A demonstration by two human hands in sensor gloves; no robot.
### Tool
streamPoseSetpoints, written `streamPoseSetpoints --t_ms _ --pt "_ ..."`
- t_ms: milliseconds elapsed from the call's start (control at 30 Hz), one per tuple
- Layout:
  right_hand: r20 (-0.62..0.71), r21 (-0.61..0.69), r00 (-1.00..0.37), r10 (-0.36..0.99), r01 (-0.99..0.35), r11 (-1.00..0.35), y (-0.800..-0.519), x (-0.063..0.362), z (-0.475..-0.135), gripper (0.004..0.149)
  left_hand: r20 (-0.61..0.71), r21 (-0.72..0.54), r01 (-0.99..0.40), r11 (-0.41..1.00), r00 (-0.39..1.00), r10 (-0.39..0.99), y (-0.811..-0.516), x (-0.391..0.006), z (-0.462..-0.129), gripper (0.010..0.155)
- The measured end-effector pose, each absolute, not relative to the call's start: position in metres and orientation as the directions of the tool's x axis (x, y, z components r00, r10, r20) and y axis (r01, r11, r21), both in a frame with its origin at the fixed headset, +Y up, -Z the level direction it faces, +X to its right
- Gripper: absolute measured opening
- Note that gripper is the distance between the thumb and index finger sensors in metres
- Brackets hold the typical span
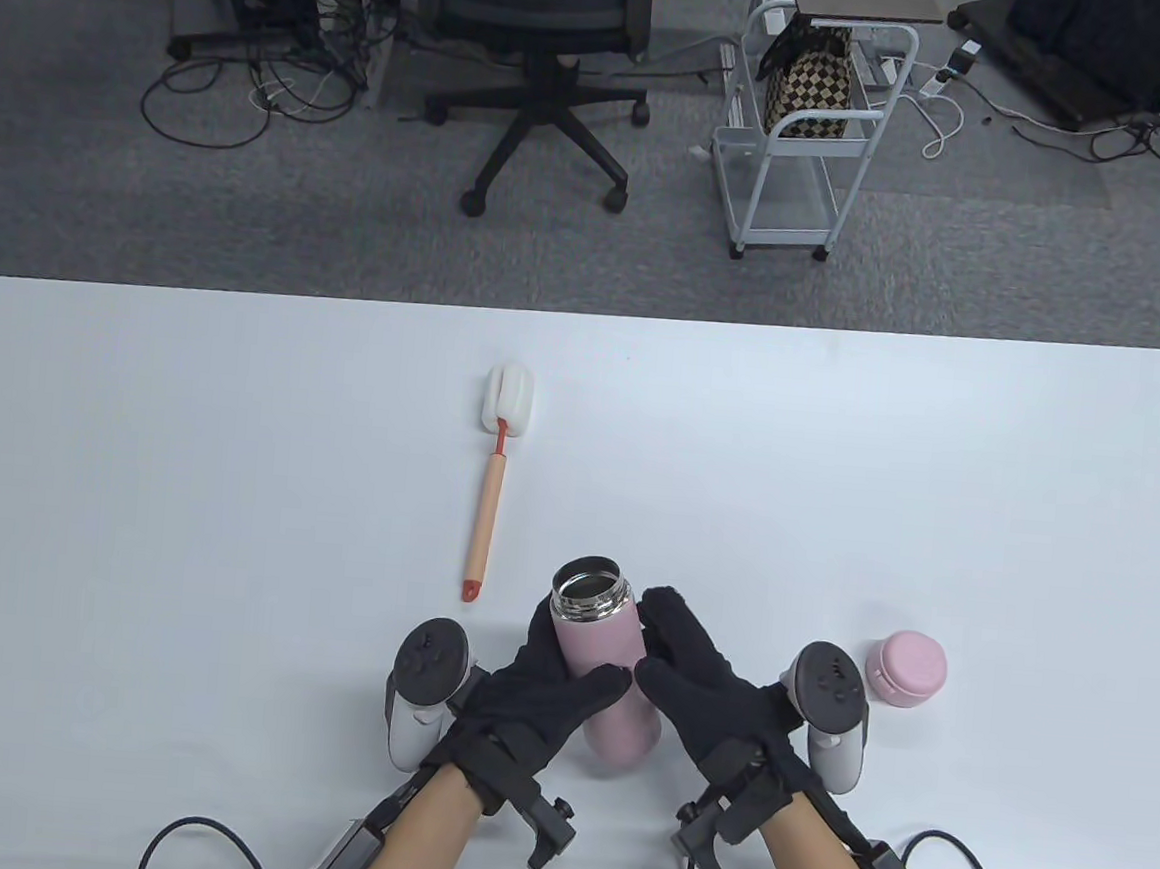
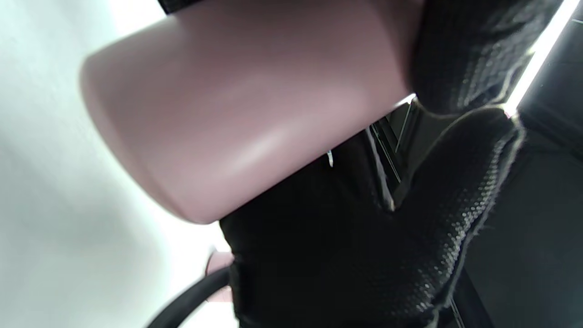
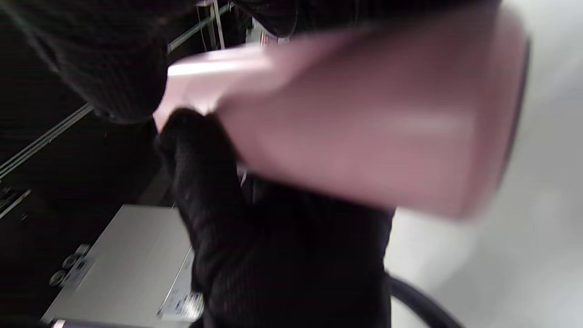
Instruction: Insert cup brush into the thermos (Clean the thermos with cup brush)
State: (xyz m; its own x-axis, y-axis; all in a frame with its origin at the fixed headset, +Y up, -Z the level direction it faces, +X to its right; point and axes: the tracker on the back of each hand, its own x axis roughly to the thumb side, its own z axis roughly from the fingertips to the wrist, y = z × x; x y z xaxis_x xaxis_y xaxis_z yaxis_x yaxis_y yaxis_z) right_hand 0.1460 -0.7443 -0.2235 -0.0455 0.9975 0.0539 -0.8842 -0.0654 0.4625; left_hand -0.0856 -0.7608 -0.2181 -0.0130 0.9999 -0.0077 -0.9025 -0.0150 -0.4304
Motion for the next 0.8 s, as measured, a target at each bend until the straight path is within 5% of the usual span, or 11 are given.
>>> streamPoseSetpoints --t_ms 133,233,367,433,533,800 --pt "0.116 0.441 -0.158 0.981 -0.876 -0.194 -0.745 0.143 -0.223 0.083 -0.006 -0.490 -0.871 -0.025 -0.025 1.000 -0.761 -0.084 -0.219 0.055" --pt "0.063 0.382 -0.139 0.988 -0.911 -0.152 -0.747 0.147 -0.224 0.088 0.063 -0.513 -0.853 0.096 0.074 0.995 -0.757 -0.086 -0.219 0.046" --pt "0.032 0.387 -0.052 0.998 -0.920 -0.061 -0.749 0.152 -0.228 0.087 0.147 -0.377 -0.878 0.295 0.258 0.955 -0.743 -0.099 -0.222 0.042" --pt "0.024 0.371 -0.009 1.000 -0.928 -0.018 -0.749 0.154 -0.229 0.086 0.134 -0.290 -0.855 0.430 0.409 0.903 -0.732 -0.107 -0.226 0.055" --pt "0.027 0.335 0.021 0.999 -0.942 0.011 -0.749 0.158 -0.230 0.085 0.061 -0.043 -0.795 0.606 0.603 0.795 -0.716 -0.121 -0.243 0.077" --pt "0.009 0.258 0.031 0.999 -0.966 0.028 -0.752 0.169 -0.236 0.082 -0.312 0.051 -0.568 0.821 0.772 0.553 -0.725 -0.143 -0.309 0.076"
